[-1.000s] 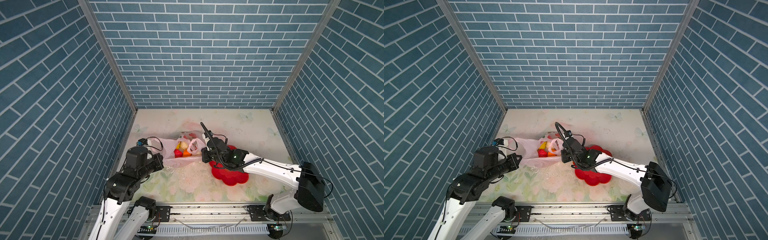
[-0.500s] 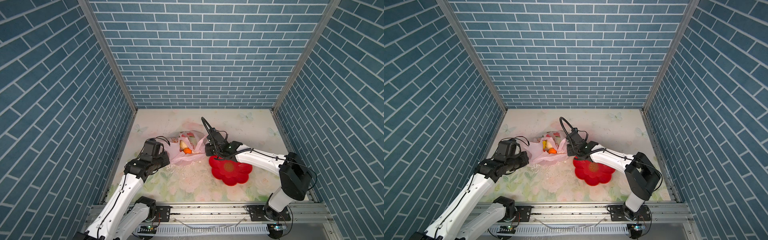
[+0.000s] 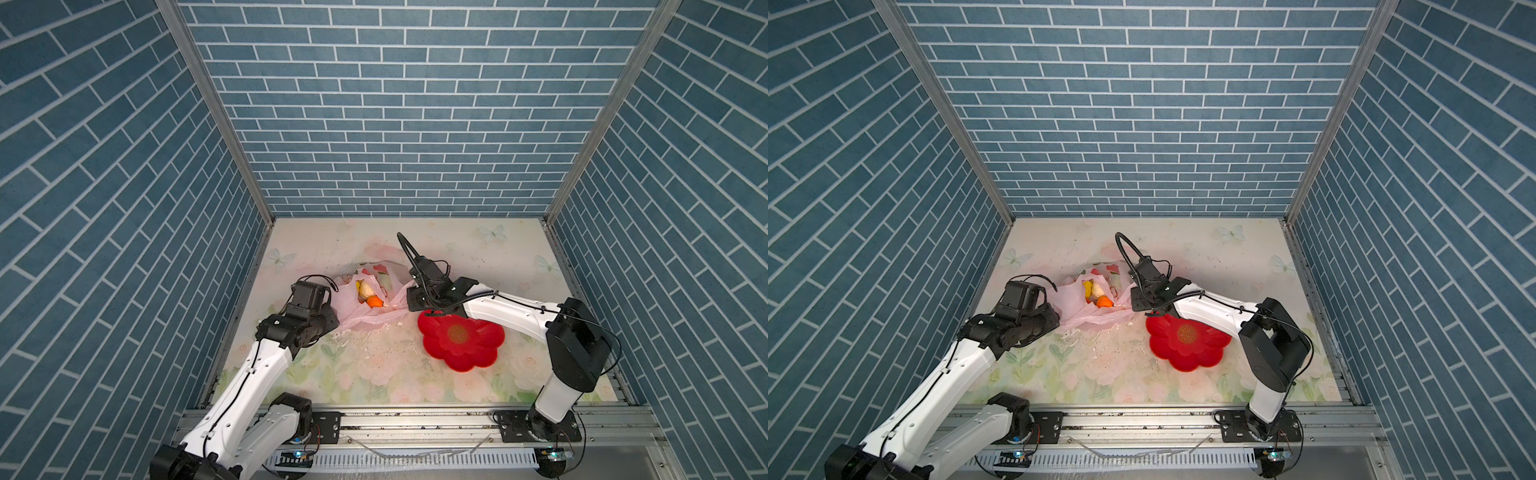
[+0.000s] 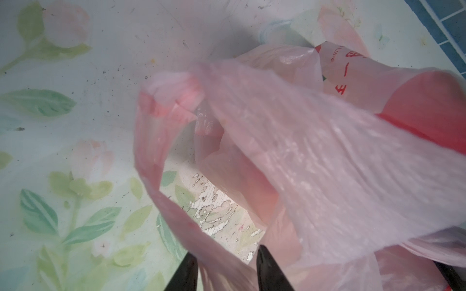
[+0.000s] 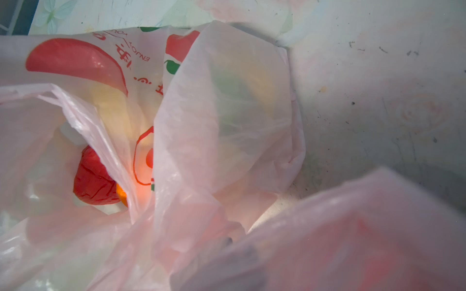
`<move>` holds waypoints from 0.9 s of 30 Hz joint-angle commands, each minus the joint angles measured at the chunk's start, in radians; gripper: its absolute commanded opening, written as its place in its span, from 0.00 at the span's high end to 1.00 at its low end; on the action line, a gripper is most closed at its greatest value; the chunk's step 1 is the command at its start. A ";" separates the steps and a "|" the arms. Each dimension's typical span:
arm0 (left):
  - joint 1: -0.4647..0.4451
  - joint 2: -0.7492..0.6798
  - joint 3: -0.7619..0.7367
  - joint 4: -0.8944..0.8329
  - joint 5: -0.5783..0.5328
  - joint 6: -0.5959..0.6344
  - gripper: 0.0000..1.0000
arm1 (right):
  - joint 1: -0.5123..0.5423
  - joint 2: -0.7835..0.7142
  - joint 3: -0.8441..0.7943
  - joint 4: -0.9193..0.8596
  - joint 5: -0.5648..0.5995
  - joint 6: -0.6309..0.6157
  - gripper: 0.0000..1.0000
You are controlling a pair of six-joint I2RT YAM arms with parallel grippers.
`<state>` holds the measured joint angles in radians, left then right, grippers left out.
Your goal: Take the fake fruits out of the plastic bag
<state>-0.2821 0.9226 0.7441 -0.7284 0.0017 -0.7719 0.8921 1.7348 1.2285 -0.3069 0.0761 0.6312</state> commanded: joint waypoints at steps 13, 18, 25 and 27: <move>-0.002 -0.103 0.097 -0.037 0.036 0.041 0.46 | -0.004 0.035 0.072 0.023 -0.050 0.001 0.95; -0.002 -0.121 0.159 -0.173 -0.003 0.065 0.43 | -0.006 0.041 0.085 0.029 -0.047 0.006 0.95; -0.002 -0.193 0.200 -0.297 0.008 0.084 0.39 | -0.006 0.054 0.115 0.029 -0.050 0.007 0.96; -0.003 -0.209 0.221 -0.334 0.029 0.089 0.39 | -0.004 0.060 0.124 0.029 -0.052 0.007 0.96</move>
<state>-0.2821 0.7345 0.9268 -0.9688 0.0124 -0.7082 0.8909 1.7767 1.2999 -0.2836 0.0284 0.6304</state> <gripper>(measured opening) 0.610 0.045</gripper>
